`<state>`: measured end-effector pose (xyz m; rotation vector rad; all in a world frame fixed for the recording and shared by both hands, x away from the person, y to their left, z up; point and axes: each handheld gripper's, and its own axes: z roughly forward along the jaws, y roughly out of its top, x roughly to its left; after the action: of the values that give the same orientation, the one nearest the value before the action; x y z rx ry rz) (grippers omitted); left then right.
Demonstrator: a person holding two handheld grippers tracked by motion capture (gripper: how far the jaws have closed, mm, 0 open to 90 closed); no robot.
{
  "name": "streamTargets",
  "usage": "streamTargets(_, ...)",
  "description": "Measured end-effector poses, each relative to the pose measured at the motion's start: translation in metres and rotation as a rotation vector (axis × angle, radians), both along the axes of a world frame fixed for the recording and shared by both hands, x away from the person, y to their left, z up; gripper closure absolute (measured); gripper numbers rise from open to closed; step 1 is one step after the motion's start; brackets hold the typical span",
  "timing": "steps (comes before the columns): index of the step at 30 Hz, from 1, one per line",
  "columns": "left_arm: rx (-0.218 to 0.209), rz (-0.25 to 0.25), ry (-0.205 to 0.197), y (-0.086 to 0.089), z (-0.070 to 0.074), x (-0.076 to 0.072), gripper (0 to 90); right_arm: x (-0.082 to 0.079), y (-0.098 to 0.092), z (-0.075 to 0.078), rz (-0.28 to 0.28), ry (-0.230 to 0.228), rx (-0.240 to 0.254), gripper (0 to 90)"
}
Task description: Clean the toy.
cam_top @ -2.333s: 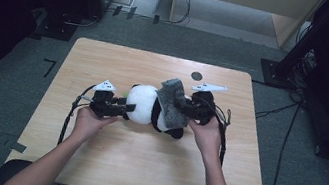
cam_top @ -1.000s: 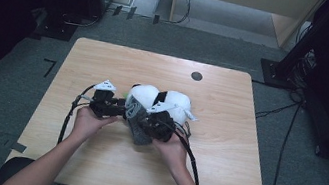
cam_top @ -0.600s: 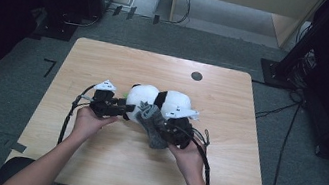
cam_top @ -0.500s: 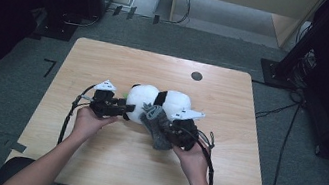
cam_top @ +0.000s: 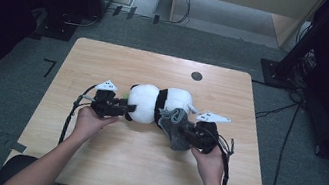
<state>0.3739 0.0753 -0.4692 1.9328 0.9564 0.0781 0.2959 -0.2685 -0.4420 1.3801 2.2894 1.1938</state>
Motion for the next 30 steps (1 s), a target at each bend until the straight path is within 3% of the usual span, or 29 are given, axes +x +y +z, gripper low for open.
streamTargets(5, 0.000, -0.002, 0.000, -0.001, 0.000, 0.000, 57.7, 0.001, -0.010, 0.000, -0.036, 0.013, -0.005, 75.0)
streamTargets(8, 0.003, -0.001, 0.002, 0.000, 0.000, 0.000, 57.7, 0.001, -0.014, 0.005, -0.034, 0.019, 0.042, 75.4)
streamTargets(10, -0.002, -0.002, 0.009, 0.000, 0.000, 0.001, 57.9, -0.001, -0.010, 0.015, -0.013, -0.007, 0.089, 75.9)
streamTargets(13, -0.001, 0.001, 0.009, 0.000, 0.000, 0.000, 58.0, -0.005, 0.007, 0.033, 0.044, -0.067, 0.088, 76.0)
streamTargets(17, -0.008, 0.002, 0.012, 0.000, 0.000, 0.000, 58.1, -0.004, 0.032, 0.040, 0.113, -0.090, 0.107, 76.0)
streamTargets(21, -0.011, 0.004, 0.009, 0.001, -0.001, 0.000, 58.0, 0.003, 0.064, 0.036, 0.198, -0.077, 0.098, 76.0)
streamTargets(25, -0.010, 0.006, 0.007, 0.000, -0.001, 0.000, 58.0, 0.009, 0.095, 0.022, 0.275, -0.028, 0.080, 76.1)
streamTargets(30, -0.003, 0.010, 0.003, 0.000, -0.001, -0.001, 58.2, 0.019, 0.118, 0.000, 0.318, 0.020, 0.056, 76.6)
